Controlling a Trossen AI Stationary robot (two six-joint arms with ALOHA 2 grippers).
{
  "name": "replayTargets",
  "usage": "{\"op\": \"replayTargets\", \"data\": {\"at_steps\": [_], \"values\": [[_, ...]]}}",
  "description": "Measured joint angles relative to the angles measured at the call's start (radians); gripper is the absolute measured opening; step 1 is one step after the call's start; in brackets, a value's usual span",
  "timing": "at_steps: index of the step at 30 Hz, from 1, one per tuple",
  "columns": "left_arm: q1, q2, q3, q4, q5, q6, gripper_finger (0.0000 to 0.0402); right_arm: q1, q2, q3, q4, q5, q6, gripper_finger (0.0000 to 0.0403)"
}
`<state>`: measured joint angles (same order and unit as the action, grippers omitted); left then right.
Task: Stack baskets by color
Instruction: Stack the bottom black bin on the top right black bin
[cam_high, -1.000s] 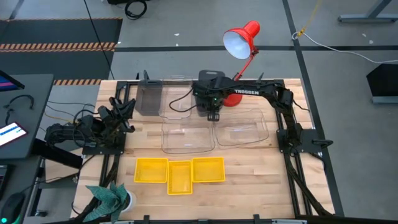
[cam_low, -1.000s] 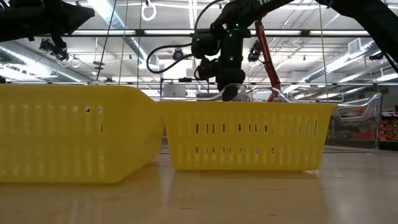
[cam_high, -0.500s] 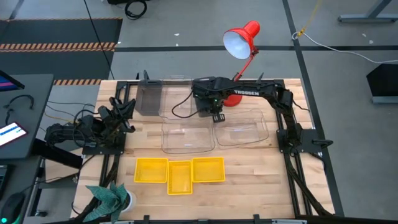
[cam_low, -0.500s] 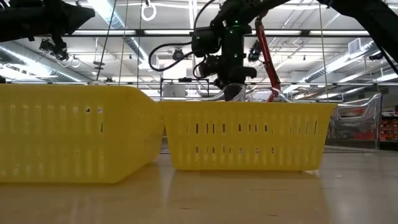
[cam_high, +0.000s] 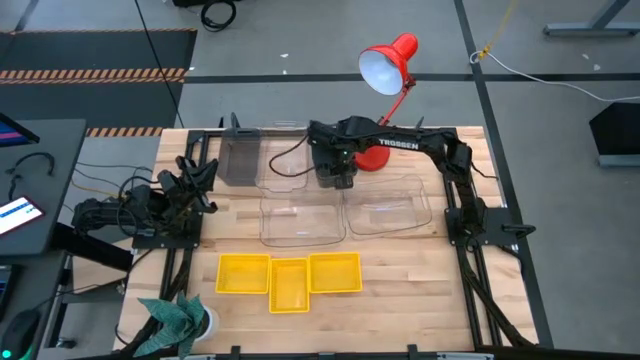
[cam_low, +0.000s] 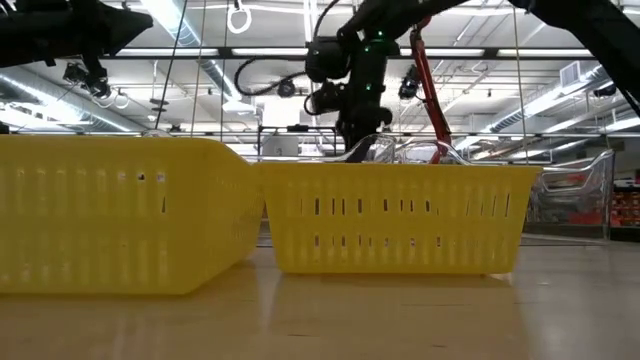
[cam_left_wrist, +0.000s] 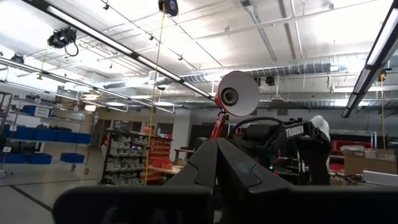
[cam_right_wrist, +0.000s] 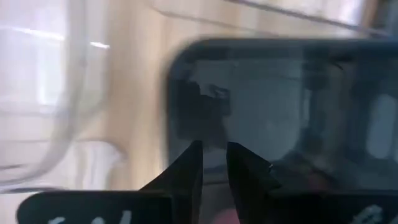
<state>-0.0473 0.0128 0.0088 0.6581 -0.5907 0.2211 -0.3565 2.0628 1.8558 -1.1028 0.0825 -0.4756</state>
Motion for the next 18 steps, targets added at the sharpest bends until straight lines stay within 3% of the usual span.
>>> {"op": "replayTargets", "data": {"at_steps": [7,18], "values": [[0.0,0.0,0.0,-0.004,0.0,0.0,0.002,-0.031,0.0,-0.076,0.061,-0.004,0.03,0.0075],[0.0,0.0,0.0,-0.017,0.0,0.045,0.001,0.021,0.0,-0.13,0.336,-0.077,0.093,0.0075]]}}
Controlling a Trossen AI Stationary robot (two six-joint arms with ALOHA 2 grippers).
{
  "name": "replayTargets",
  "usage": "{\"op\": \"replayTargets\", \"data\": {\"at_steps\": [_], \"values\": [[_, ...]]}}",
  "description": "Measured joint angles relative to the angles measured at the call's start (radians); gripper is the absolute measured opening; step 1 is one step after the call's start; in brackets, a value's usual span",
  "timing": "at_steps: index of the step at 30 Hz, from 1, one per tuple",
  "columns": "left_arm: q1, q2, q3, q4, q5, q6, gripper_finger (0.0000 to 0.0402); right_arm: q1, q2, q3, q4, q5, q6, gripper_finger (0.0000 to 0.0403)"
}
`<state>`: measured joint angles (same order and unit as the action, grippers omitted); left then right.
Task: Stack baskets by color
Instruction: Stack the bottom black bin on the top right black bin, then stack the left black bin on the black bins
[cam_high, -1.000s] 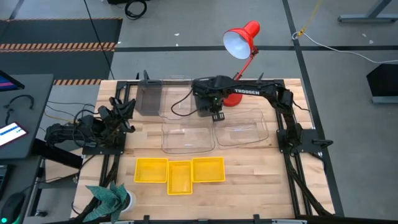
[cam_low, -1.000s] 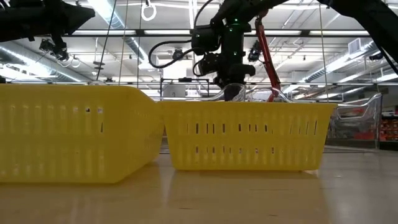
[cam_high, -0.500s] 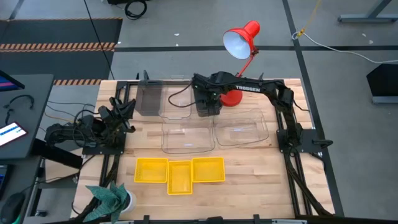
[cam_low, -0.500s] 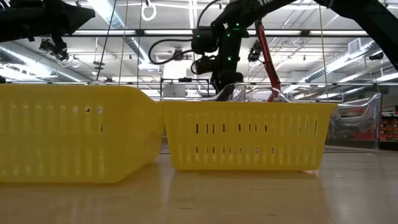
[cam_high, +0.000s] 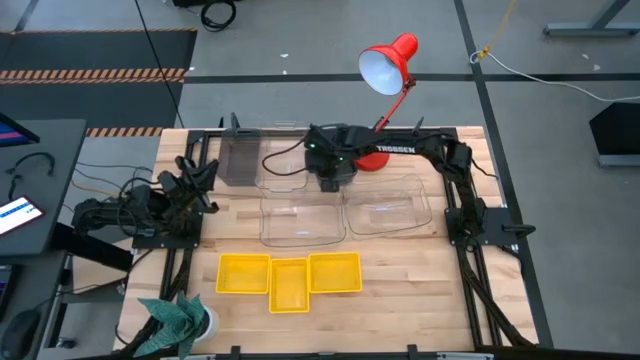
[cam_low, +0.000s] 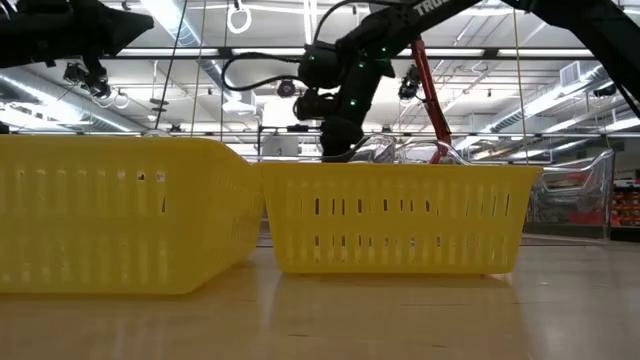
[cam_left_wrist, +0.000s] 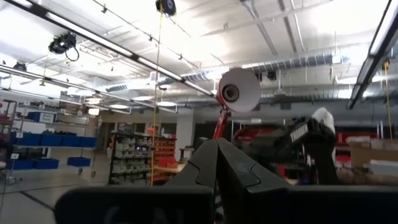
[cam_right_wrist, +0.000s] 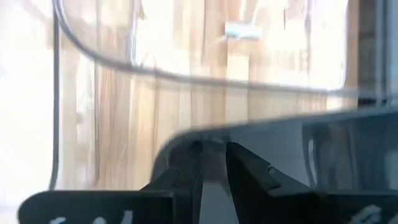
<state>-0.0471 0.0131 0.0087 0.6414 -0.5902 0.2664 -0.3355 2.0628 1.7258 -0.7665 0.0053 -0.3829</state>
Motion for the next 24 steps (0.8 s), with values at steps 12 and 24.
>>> {"op": "replayTargets", "data": {"at_steps": [12,24], "values": [[0.0,0.0,0.132,-0.567,-0.121,-0.251,0.0009,0.009,-0.056,0.109,-0.136,0.069,0.034,0.0073],[0.001,0.184,0.393,-1.065,-0.132,-0.583,0.009,0.014,-0.27,0.005,-0.226,0.074,0.194,0.0073]]}}
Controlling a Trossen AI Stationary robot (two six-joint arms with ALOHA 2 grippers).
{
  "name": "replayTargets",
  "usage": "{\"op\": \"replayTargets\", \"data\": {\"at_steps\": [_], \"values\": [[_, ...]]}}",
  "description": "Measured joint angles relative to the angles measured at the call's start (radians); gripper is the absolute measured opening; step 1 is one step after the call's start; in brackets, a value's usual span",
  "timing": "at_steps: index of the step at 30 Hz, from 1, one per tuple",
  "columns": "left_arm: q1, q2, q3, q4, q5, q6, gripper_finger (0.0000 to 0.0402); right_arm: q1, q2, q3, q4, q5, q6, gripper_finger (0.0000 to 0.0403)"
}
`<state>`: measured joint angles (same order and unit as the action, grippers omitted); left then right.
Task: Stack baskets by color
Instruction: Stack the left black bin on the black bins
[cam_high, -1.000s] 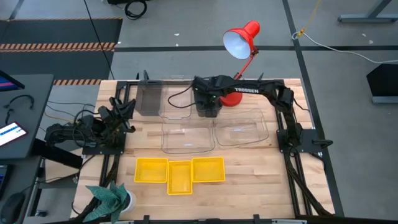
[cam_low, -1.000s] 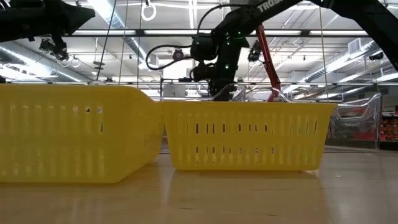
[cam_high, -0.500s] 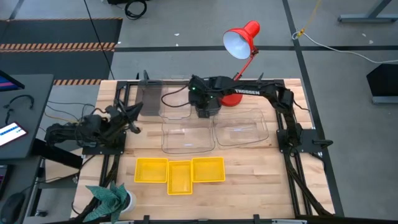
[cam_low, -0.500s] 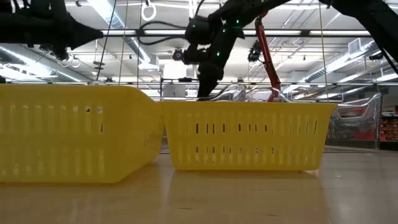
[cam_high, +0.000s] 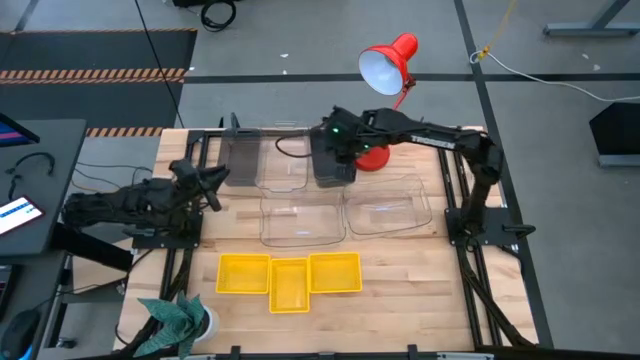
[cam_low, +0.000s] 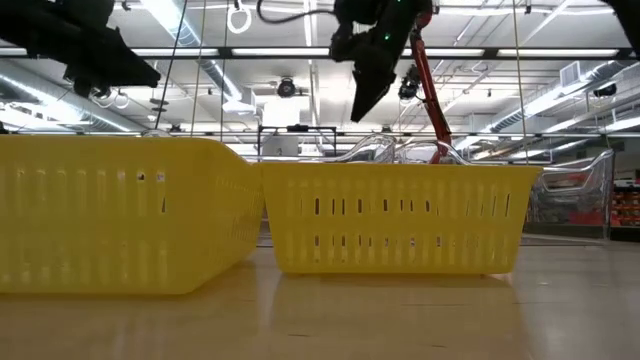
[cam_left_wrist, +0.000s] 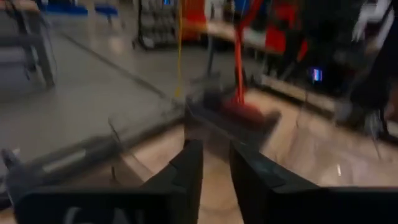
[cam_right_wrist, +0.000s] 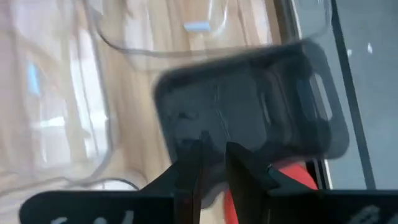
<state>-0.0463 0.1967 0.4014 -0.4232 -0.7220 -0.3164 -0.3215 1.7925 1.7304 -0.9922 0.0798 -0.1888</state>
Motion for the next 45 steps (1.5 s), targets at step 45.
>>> {"op": "replayTargets", "data": {"at_steps": [45], "values": [[0.578,1.13,0.479,-0.588,0.451,0.682,0.0175,0.34,-0.485,-0.614,0.553,-0.055,0.09,0.0073]]}}
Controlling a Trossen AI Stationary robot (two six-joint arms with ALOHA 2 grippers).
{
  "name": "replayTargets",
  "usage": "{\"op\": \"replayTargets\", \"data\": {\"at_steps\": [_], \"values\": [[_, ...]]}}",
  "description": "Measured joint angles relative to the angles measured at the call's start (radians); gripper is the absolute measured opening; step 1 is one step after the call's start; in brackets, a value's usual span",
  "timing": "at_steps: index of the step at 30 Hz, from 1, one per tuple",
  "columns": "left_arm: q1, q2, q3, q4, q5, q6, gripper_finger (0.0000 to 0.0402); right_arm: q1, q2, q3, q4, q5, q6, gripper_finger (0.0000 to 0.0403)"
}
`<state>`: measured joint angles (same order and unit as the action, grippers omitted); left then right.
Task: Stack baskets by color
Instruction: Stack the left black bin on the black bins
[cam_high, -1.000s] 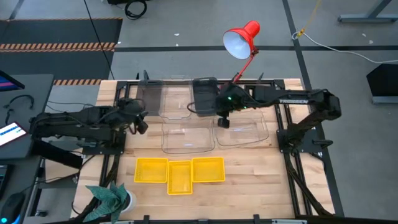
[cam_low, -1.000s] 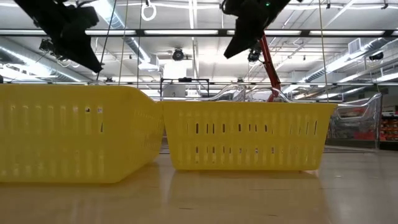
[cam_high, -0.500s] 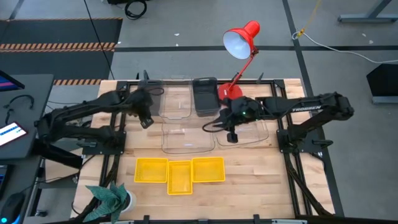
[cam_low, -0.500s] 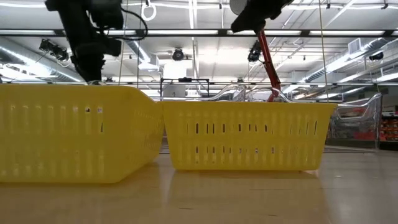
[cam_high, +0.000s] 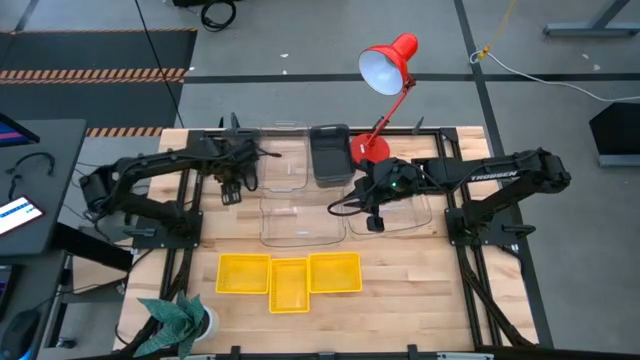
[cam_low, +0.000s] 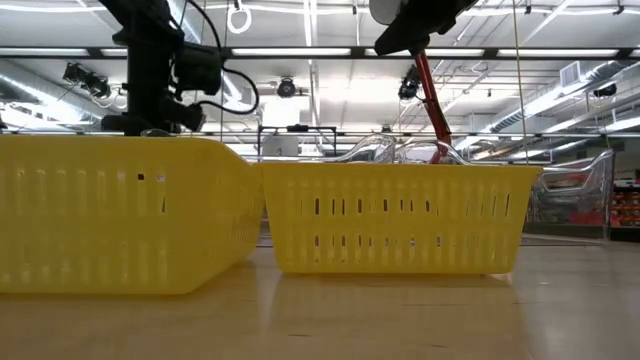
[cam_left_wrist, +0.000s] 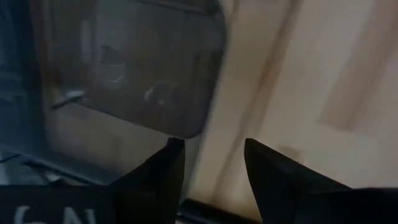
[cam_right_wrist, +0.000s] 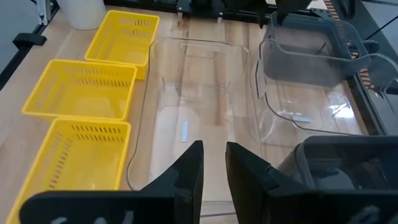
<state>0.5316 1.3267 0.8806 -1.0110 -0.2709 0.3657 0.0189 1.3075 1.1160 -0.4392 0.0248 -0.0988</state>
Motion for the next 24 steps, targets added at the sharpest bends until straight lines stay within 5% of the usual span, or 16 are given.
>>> {"op": "replayTargets", "data": {"at_steps": [12,24], "values": [[0.0,0.125,0.0,0.026,-0.03,0.102,0.0162,0.0,0.0,0.0,-0.003,0.0,-0.017,0.0073],[-0.001,0.198,-0.001,0.032,-0.069,0.068,0.0062,0.018,-0.004,0.0,-0.083,0.001,0.014,0.0073]]}}
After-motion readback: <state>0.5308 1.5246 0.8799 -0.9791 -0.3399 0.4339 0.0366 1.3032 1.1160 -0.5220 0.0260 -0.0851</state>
